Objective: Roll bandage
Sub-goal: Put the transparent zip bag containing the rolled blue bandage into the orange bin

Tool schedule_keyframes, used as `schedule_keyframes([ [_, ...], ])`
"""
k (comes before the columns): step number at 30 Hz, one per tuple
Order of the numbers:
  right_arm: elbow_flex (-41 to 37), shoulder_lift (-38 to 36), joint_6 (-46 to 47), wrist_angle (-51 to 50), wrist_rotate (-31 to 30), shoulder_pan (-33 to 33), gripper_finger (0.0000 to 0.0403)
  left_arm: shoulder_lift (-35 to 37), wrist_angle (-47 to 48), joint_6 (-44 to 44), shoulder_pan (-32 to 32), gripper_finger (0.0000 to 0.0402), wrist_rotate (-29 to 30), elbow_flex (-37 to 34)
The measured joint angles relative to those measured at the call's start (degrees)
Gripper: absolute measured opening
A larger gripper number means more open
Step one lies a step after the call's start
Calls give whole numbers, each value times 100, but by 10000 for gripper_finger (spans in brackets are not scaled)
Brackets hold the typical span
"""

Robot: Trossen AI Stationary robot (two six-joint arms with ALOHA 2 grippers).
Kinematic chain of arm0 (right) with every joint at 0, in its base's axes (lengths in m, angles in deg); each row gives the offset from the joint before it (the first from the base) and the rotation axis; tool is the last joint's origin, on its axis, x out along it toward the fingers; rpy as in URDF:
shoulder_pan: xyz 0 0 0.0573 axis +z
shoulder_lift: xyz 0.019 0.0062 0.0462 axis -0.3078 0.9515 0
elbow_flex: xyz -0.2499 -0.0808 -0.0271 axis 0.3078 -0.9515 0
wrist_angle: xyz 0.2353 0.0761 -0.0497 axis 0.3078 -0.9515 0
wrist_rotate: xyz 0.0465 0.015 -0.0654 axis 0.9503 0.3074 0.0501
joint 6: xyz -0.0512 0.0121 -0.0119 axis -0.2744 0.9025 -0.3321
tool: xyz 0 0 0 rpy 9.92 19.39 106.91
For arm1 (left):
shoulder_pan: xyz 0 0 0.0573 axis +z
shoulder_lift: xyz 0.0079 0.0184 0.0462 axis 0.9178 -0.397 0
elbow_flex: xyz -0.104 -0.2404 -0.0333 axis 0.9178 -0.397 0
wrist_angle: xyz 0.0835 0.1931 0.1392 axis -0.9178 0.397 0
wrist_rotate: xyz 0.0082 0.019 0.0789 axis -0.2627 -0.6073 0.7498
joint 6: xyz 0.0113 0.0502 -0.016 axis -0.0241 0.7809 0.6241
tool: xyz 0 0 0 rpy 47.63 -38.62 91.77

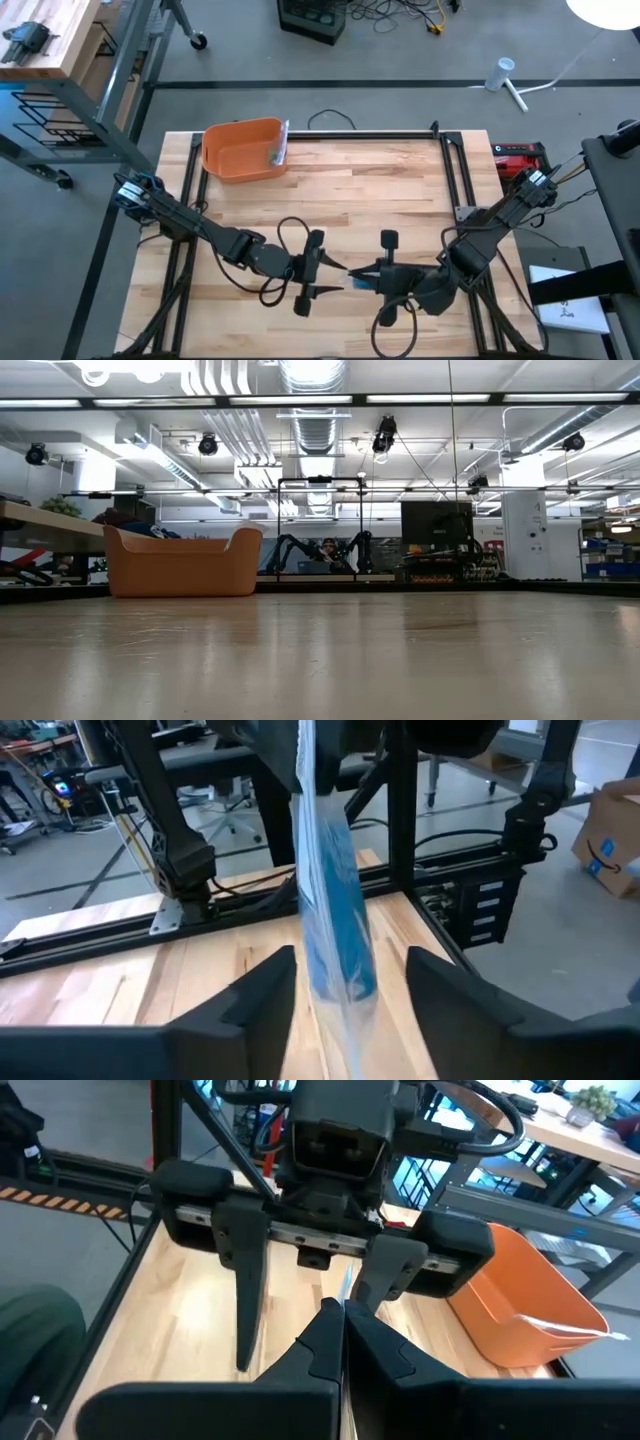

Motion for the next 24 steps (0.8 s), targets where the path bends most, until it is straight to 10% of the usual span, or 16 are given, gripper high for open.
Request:
schedule_keyframes([
  [13, 0, 0, -148, 123, 0, -4, 0, 0, -39, -29, 58, 11, 110, 0],
  [24, 0, 0, 52, 121, -2, -4, 32, 76, 221, -345, 69, 2, 391, 7],
])
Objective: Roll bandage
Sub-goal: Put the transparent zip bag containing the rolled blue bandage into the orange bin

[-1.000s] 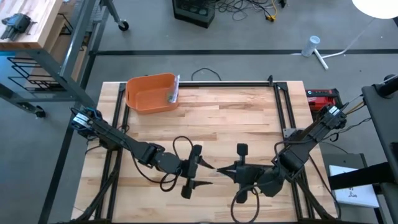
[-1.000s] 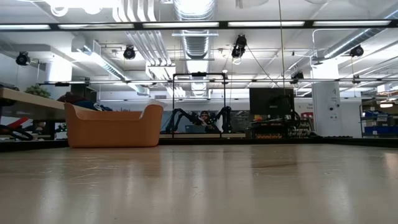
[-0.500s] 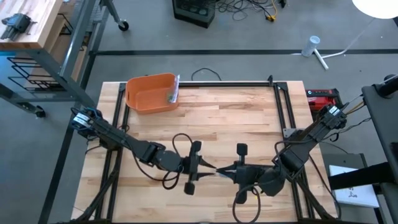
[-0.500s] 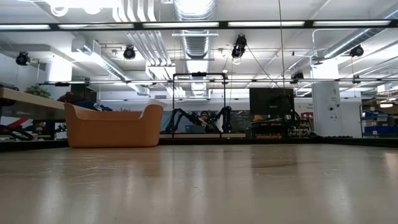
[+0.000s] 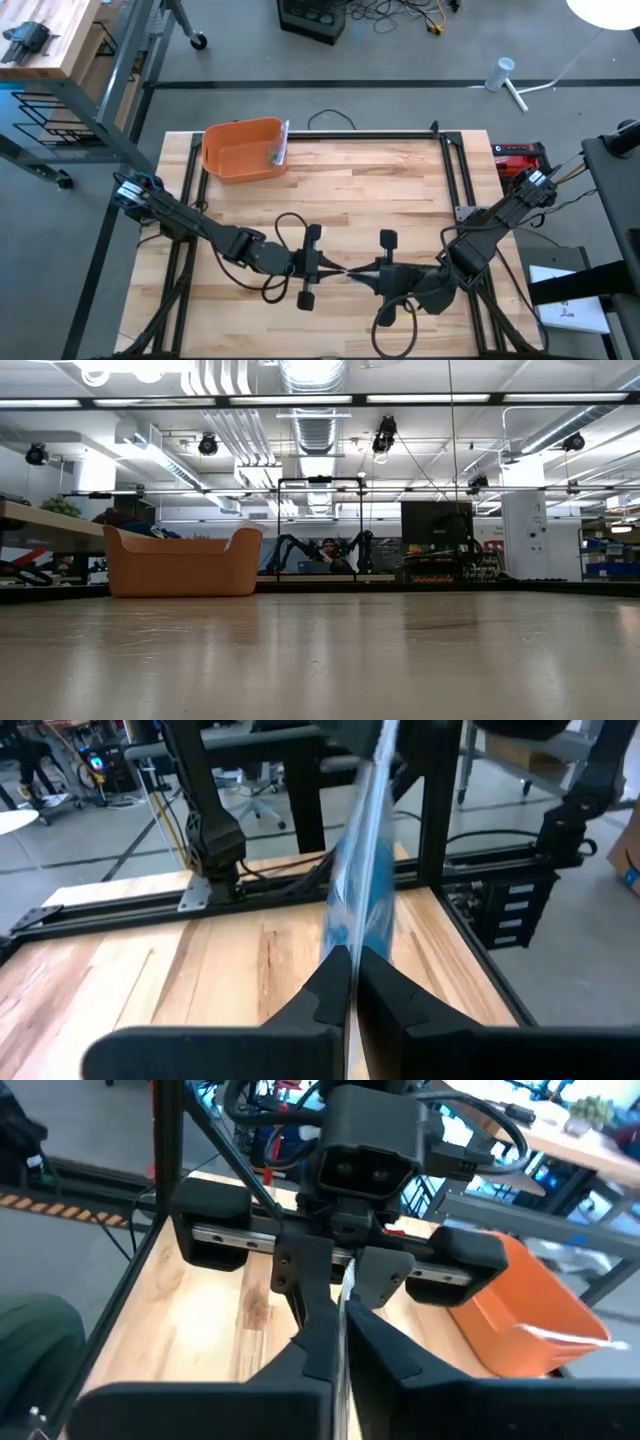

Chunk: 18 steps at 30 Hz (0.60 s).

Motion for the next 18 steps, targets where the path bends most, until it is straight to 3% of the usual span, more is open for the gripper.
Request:
schedule_keyframes([
  [5, 0, 0, 89, -18, 5, 45, 103, 212, 372, -128, -2, 1, 41, -2],
  [10, 0, 0, 337, -25, 4, 196, 159, 771, 1537, -749, 19, 1, 742, -2],
  [14, 0, 0, 604, -46, 9, 302, 179, 1389, 3037, -1528, 155, 1, 1655, 0],
  [18, -12, 47, 772, -70, 4, 299, 178, 2023, 4397, -2503, 556, 0, 1913, 0],
])
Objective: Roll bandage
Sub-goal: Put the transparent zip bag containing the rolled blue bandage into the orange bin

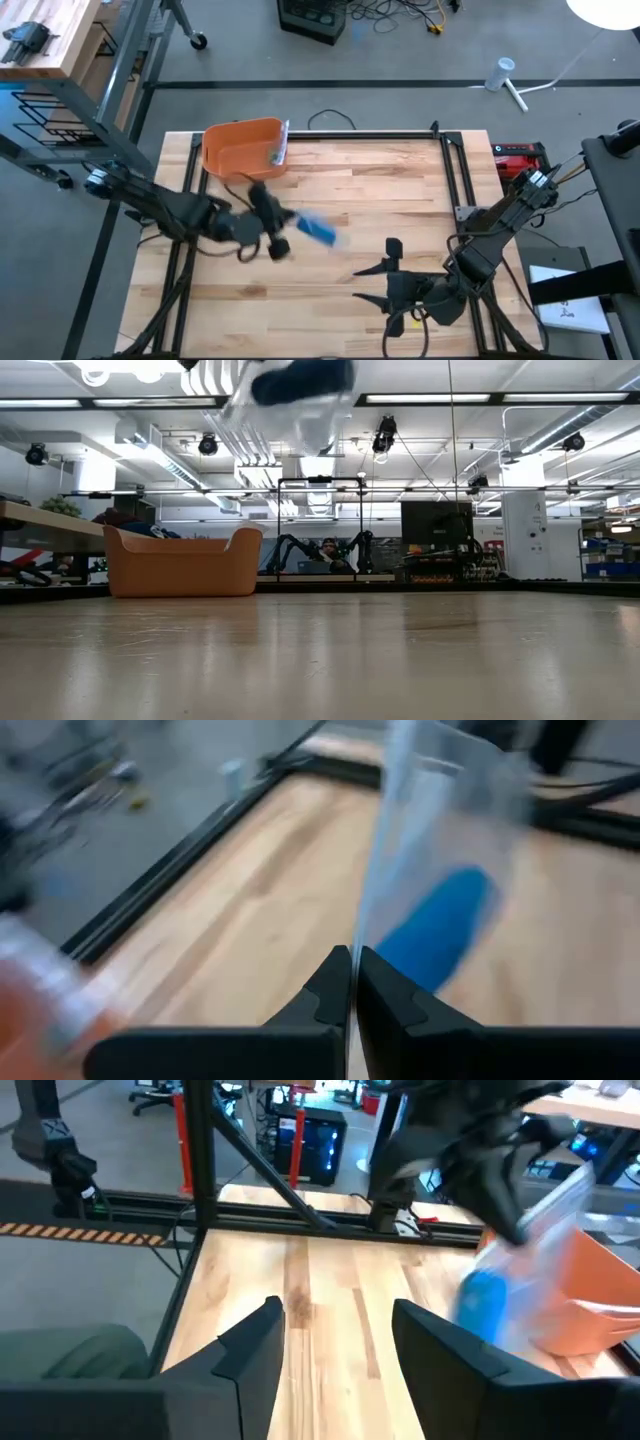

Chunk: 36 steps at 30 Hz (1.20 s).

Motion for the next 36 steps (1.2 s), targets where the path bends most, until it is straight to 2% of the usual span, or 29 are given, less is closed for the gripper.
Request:
schedule_keyframes([
  [4, -10, 158, -2, -16, 3, -13, 168, 388, 1017, -500, 667, 0, -30, 0],
  [9, -10, 358, -7, -34, 0, -47, 155, 548, 1634, -881, 1944, 0, -678, -2],
  [15, -21, 409, -11, -126, 2, -54, 143, 409, 1714, -938, 3775, 0, -1985, 27],
  [20, -19, 411, 138, -196, 50, -28, 135, 238, 1890, -1322, 5220, 0, -3029, 469],
  [23, -19, 412, 451, -536, 87, 2, 130, 218, 1778, -1491, 5683, 0, -4094, 871],
  [25, -19, 412, 653, -799, 137, 5, 126, 218, 1760, -1383, 5737, 0, -4459, 1160],
  [29, -86, 412, 947, -904, 152, -1, 117, 220, 1900, -1254, 5733, 0, -4183, 1724],
  [33, -172, 412, 1237, -878, 153, 10, 108, 64, 2686, -1248, 5743, 0, -3441, 2106],
  [36, -248, 412, 1424, -820, 155, 14, 101, -181, 3239, -1214, 5745, 0, -3174, 2120],
])
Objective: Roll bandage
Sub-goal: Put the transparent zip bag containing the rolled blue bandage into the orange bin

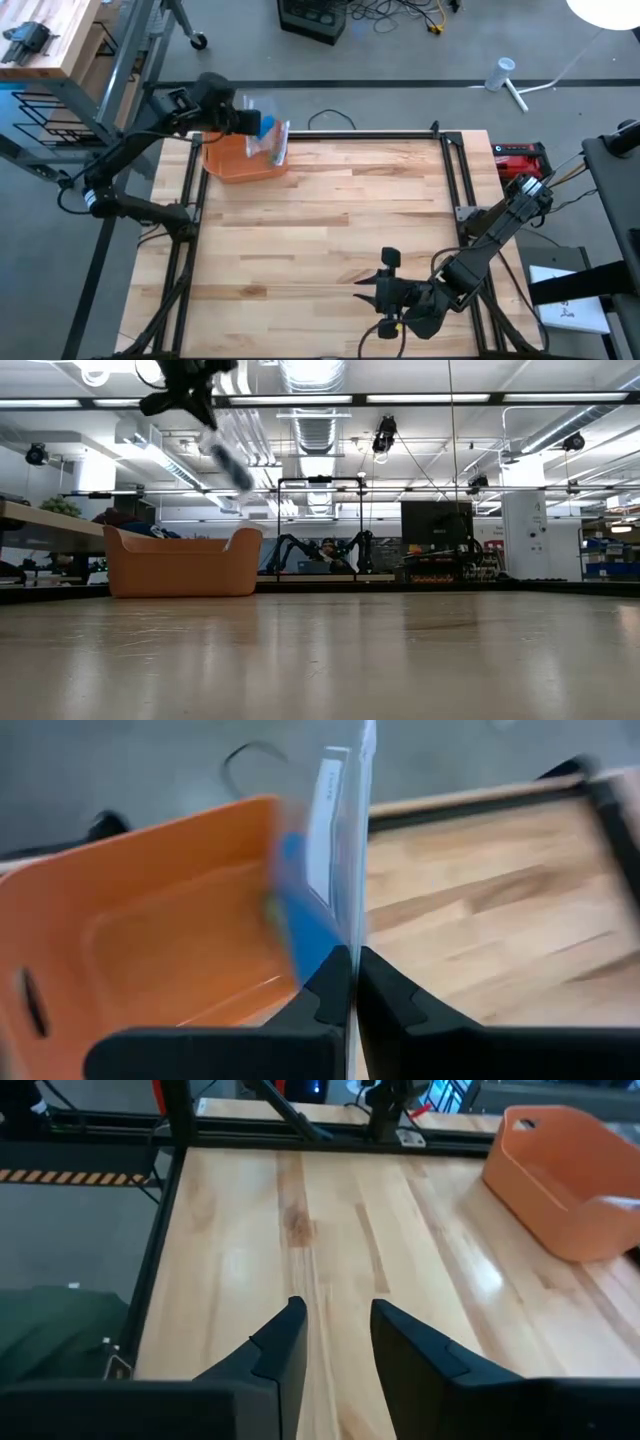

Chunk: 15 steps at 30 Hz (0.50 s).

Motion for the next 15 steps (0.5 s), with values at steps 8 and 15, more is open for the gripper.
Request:
schedule_keyframes([
  [8, -49, 0, 675, 29, -4, 9, 88, -1000, 234, 352, 198, 0, 154, -28],
  [15, -57, 64, 924, 120, -4, 79, 80, -1997, 204, 799, 225, 0, -386, -28],
])
